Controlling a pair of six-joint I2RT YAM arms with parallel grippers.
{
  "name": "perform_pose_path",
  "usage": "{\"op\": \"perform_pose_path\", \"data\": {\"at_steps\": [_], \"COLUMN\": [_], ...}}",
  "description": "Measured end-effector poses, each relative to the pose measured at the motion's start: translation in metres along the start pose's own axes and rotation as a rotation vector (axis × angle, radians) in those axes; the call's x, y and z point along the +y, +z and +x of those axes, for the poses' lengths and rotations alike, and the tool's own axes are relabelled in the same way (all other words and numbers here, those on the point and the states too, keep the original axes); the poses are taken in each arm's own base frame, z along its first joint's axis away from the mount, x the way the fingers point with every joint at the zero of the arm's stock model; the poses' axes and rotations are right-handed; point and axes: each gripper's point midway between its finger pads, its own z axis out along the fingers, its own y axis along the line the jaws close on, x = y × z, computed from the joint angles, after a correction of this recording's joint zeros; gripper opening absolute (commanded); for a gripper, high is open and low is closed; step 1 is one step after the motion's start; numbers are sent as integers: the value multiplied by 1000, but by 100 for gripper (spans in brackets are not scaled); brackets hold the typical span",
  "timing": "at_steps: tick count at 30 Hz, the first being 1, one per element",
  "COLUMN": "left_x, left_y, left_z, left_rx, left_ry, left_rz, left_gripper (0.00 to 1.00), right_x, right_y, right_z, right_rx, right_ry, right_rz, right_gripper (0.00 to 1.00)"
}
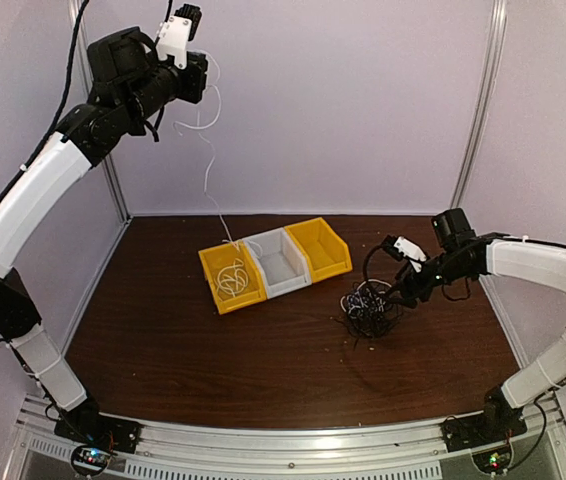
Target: Untangle the cables
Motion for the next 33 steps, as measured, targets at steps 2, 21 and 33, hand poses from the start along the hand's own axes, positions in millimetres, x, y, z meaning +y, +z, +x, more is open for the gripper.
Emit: {"op": "perform_pose_path", "data": {"at_steps": [2, 21, 33], "left_x": [0, 27, 24], "left_y": [0, -17, 5], "left_z": [0, -39, -5], "left_rx": [0, -90, -32], "left_ry": [5, 27, 40], "left_rz": [-1, -63, -53], "left_gripper": [0, 0, 0], "right_x": [0, 1, 1], "right_y": [0, 9, 11], "right_z": [0, 9, 11], "right_rx": [1, 29, 37], "right_ry": [1, 11, 10], "right_rz": [-1, -22, -29], "right_gripper": [78, 78, 78]}}
